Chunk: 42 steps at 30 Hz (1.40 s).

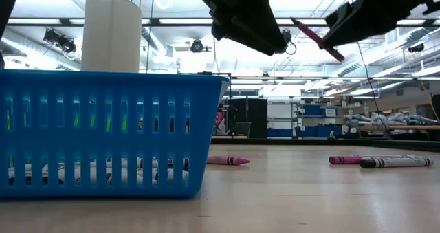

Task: Sort crayons
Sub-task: Put the red crayon into the black basket

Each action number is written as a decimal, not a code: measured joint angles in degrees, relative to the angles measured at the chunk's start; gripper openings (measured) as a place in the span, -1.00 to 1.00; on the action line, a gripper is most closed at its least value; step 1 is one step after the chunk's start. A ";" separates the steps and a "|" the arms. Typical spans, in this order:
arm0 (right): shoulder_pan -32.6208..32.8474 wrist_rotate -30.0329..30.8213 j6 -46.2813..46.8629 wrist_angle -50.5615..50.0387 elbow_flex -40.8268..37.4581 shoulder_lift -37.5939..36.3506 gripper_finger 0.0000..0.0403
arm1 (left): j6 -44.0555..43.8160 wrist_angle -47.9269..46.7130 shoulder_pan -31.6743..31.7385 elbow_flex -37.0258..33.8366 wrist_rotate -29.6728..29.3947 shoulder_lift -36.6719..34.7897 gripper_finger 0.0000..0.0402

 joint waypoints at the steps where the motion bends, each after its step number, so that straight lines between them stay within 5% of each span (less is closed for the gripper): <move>1: 0.00 0.03 -0.51 0.88 0.00 0.00 -0.80 | 0.02 0.04 0.00 0.00 0.74 0.00 -0.03; 31: 0.00 0.20 -0.42 5.20 -1.07 0.00 -0.80 | 2.82 10.10 -0.09 0.01 1.03 -0.13 -0.05; 42: -0.01 0.16 0.06 5.62 -1.09 0.00 -0.80 | 2.57 11.09 -0.09 0.00 1.07 -0.13 -0.52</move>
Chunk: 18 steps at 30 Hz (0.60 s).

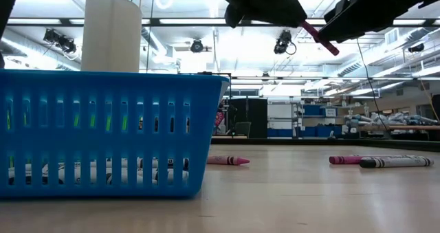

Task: Sort crayons
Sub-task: Put the red crayon into the black basket

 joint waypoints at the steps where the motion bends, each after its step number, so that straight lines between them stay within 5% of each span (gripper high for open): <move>1: -0.01 0.00 0.39 -0.02 0.00 0.00 -0.80 | 0.01 0.37 0.00 0.01 0.02 0.00 -0.56; 9: 0.01 -0.57 1.21 -0.07 -0.02 0.00 -0.80 | -0.49 0.60 0.00 0.00 2.56 0.00 -0.83; 18: 0.00 -0.62 2.76 0.60 0.00 0.01 -0.57 | -1.51 0.02 0.00 0.00 2.88 0.00 -0.85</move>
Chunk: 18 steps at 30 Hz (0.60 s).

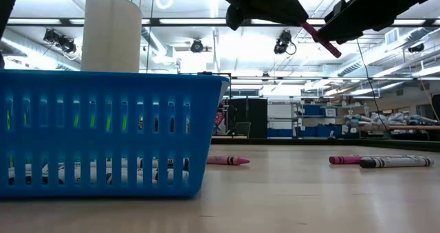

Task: Sort crayons
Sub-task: Put the red crayon into the black basket

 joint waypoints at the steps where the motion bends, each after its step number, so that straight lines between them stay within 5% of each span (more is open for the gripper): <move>1: -0.01 -0.02 0.00 -0.16 0.00 0.02 -0.52 | -0.57 -0.37 -0.02 0.01 0.30 0.00 -0.85; 11: -0.05 -0.41 -0.37 0.15 0.00 0.02 -0.27 | -10.88 -11.71 -3.36 0.00 1.76 -1.79 -0.85; 18: -0.05 -0.43 -3.01 3.25 0.00 0.02 -0.28 | -24.50 -24.86 -6.93 0.04 9.23 -7.27 -0.81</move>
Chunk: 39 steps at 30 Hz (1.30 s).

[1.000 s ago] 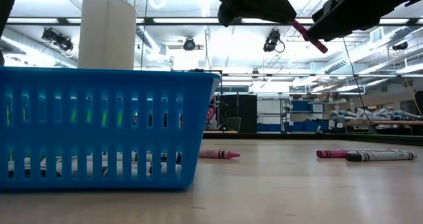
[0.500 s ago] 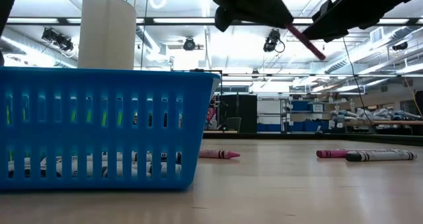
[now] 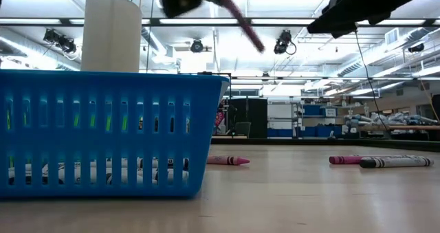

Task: Sort crayons
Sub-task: Put the red crayon into the black basket

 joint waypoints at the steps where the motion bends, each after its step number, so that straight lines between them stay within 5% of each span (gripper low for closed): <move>1: 0.00 -0.08 -0.43 0.29 0.00 0.00 -0.28 | -2.33 -1.71 -0.57 0.00 1.64 -0.66 -0.79; 18: -1.03 -2.59 -4.10 0.65 0.01 0.71 -0.28 | -36.94 -32.22 -14.56 -0.03 7.46 -4.05 -0.73; 26: -1.66 -2.53 -3.68 0.09 0.02 1.70 -0.28 | -46.68 -36.72 -18.61 -0.04 12.14 -4.03 -0.73; 33: -1.66 7.38 5.47 -6.86 1.73 1.23 -0.28 | -56.22 -41.57 -21.24 -0.02 13.83 -4.03 -0.73; 39: -1.51 8.65 3.88 -10.58 4.00 0.88 -0.28 | -61.60 -44.24 -21.50 -0.02 13.76 -4.01 -0.73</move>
